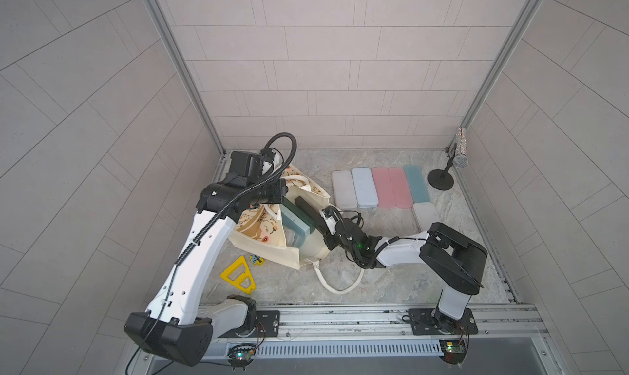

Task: Take out the pencil case from the canvas bag
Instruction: Pick up the pencil case from the canvas bag.

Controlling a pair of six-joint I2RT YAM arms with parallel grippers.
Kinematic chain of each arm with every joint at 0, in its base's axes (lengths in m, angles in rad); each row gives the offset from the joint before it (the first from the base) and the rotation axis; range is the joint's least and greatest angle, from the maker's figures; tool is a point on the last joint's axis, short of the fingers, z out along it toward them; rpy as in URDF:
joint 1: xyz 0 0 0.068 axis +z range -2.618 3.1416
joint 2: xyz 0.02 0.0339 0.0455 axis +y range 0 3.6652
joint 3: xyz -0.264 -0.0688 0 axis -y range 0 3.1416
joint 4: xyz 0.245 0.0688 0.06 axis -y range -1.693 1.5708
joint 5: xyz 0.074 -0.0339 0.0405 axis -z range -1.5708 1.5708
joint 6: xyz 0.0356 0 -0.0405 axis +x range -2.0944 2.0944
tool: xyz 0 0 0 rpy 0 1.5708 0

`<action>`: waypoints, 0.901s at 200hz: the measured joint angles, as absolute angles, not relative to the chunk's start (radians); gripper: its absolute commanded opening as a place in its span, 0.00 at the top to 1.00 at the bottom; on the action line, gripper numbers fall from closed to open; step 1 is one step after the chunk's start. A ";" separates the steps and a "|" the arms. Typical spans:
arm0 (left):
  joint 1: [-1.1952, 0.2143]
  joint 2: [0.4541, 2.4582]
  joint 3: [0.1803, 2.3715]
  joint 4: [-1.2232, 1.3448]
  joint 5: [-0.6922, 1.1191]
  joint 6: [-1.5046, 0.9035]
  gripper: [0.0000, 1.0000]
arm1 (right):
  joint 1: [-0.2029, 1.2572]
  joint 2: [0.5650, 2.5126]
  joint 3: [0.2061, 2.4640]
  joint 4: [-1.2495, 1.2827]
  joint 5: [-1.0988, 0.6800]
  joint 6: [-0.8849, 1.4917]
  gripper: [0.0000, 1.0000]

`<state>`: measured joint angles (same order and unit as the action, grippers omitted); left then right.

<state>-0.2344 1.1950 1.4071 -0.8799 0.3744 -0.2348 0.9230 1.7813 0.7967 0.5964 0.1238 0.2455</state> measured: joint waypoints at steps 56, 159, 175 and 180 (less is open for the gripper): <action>-0.234 1.176 1.401 -0.866 0.316 -0.210 1.00 | 0.930 1.571 0.730 0.473 0.114 0.285 0.80; -0.207 1.158 1.395 -0.797 0.142 -0.121 1.00 | 0.944 0.995 0.597 0.070 0.016 0.290 0.82; -0.196 1.172 1.403 -0.788 0.109 -0.114 1.00 | 0.944 0.928 0.590 0.004 0.033 0.289 0.82; -0.192 1.174 1.404 -0.785 0.100 -0.113 1.00 | 0.944 0.912 0.588 -0.013 0.039 0.289 0.81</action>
